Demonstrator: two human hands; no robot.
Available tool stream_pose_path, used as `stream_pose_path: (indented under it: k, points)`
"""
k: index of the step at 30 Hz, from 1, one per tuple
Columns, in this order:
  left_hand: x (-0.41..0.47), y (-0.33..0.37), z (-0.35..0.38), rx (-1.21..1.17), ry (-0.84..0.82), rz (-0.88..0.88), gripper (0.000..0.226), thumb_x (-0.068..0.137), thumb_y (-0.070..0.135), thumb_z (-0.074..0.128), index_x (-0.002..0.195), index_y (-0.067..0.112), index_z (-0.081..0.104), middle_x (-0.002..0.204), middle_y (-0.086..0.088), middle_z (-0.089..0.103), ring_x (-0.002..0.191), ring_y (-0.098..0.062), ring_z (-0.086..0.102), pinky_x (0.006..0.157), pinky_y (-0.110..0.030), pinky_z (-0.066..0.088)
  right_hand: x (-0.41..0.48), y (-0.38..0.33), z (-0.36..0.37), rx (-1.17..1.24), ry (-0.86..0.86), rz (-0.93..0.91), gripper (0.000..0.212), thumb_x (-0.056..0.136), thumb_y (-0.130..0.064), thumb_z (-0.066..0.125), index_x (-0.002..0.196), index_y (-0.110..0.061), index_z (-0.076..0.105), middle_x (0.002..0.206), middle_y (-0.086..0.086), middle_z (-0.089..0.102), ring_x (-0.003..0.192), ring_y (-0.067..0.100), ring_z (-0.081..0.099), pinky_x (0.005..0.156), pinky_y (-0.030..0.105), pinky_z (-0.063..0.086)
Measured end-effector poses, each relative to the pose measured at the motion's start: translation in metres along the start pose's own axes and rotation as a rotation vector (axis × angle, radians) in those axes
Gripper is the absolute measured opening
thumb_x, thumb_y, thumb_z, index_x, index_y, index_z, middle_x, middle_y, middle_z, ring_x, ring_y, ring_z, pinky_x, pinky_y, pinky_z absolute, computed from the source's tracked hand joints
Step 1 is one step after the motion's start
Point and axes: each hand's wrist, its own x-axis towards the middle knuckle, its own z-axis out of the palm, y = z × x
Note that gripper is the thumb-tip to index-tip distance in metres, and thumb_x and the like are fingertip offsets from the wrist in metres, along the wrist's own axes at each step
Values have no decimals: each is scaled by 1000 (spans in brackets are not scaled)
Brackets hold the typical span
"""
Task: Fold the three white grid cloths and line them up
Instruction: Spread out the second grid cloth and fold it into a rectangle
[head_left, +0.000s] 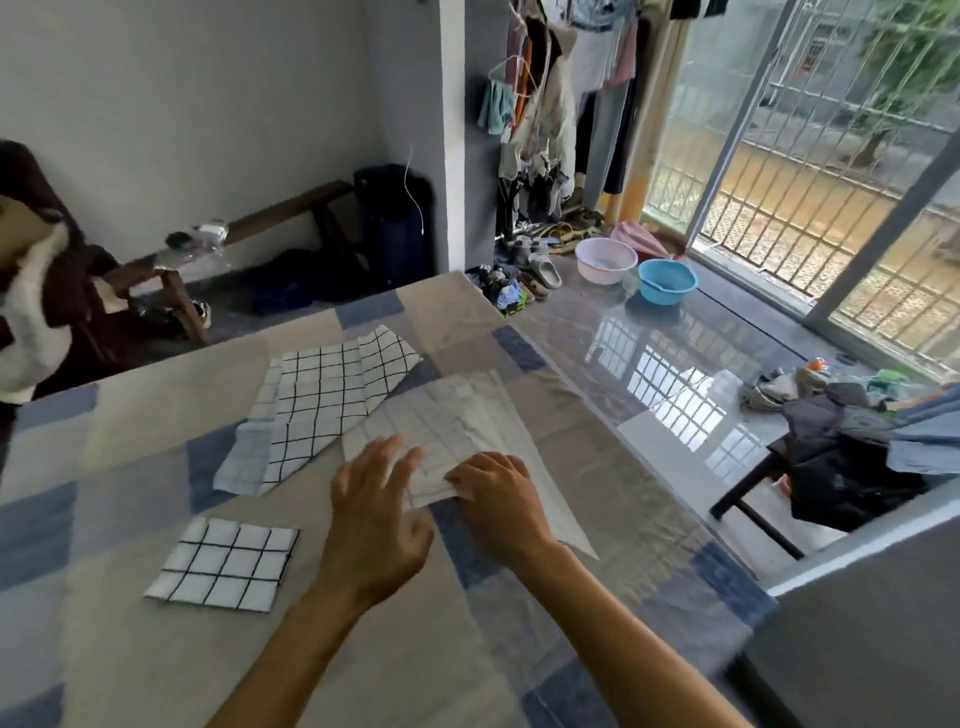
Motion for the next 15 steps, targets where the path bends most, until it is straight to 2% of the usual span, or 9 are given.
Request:
stream_pose_path:
  k: [3, 5, 10, 15]
  points:
    - [-29, 5, -11, 115, -25, 70, 28, 82, 33, 50, 104, 18, 62, 104, -3, 63, 106, -26, 56, 97, -39, 31, -28, -20, -4, -40, 3, -45, 18, 91, -36, 59, 106, -30, 68, 111, -8, 65, 110, 12, 56, 101, 36, 39]
    - [-42, 7, -11, 86, 5, 65, 27, 86, 33, 45, 93, 19, 66, 91, 1, 66, 92, -23, 61, 92, -36, 30, -45, -23, -8, -68, -9, -43, 18, 92, -35, 58, 105, -30, 68, 113, -8, 65, 111, 12, 55, 103, 35, 38]
    - [-90, 15, -22, 1, 75, 36, 26, 88, 33, 49, 85, 16, 68, 83, 2, 66, 81, -20, 59, 81, -30, 33, -103, -23, -13, -127, -107, 50, 26, 90, -28, 60, 115, -27, 66, 122, -7, 62, 119, 14, 51, 108, 30, 28]
    - [-140, 13, -38, 10, 71, -32, 33, 91, 37, 45, 89, 15, 69, 86, 2, 65, 85, -16, 55, 81, -26, 34, -144, -2, -16, -178, -185, 107, 30, 93, -21, 55, 122, -27, 63, 131, -6, 57, 125, 15, 47, 110, 31, 26]
